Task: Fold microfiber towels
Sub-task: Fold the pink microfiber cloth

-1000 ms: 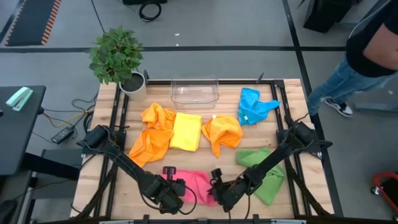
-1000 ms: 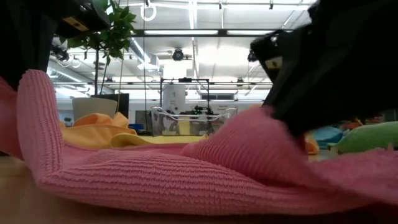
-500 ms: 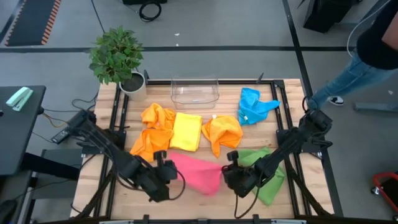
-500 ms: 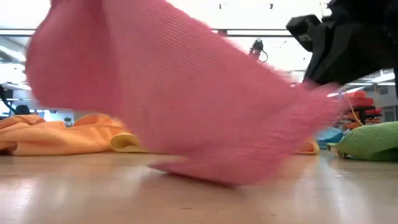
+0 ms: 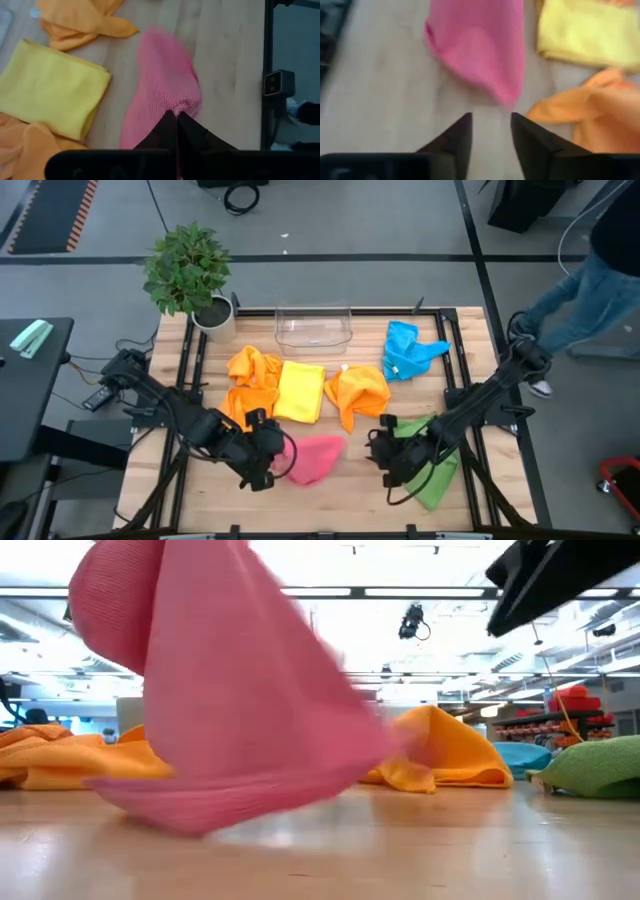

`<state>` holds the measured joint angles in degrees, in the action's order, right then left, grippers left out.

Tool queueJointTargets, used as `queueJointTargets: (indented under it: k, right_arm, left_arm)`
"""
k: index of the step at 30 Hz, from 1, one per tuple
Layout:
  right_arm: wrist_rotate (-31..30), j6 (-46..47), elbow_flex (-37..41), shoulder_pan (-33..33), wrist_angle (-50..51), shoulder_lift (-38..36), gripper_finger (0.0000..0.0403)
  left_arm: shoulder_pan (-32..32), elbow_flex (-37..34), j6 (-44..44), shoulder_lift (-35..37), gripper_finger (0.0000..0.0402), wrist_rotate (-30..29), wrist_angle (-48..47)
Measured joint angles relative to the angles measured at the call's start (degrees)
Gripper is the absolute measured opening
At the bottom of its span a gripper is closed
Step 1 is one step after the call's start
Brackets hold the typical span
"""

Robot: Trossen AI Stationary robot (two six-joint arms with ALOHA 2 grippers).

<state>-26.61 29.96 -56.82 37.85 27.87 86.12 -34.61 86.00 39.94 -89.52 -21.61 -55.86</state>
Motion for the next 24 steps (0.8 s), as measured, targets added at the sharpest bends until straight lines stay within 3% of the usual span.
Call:
queueJointTargets:
  k: [4, 8, 17, 19, 22, 24]
  right_arm:
    - [7.4, 12.5, 0.0, 0.6, -1.3, -4.4, 0.0190]
    - [6.4, 28.5, 0.7, 2.0, -6.1, -3.6, 0.0196]
    - [-7.2, 24.3, 0.2, 0.0, -25.4, 11.1, 0.0181]
    - [-5.9, 31.8, 0.2, -2.0, -27.6, 14.2, 0.0178]
    - [-0.5, 51.2, 0.2, -4.6, -28.0, 19.1, 0.0172]
    - [-0.9, 58.2, 0.3, -5.1, -31.1, 21.6, 0.0169]
  left_arm:
    - [1.2, 0.6, 0.0, 0.1, 0.0007, 4.4, 0.7]
    - [2.7, 3.6, -1.3, 0.4, 0.0011, 5.7, -0.6]
    - [5.6, 6.7, -6.7, 0.4, 0.0016, 6.0, -7.7]
    - [6.3, 6.7, -7.4, 0.3, 0.0016, 6.1, -9.2]
    - [7.3, 6.7, -7.5, 0.3, 0.0007, 6.0, -10.4]
    - [7.6, 6.7, -7.7, 0.3, 0.0006, 6.0, -10.4]
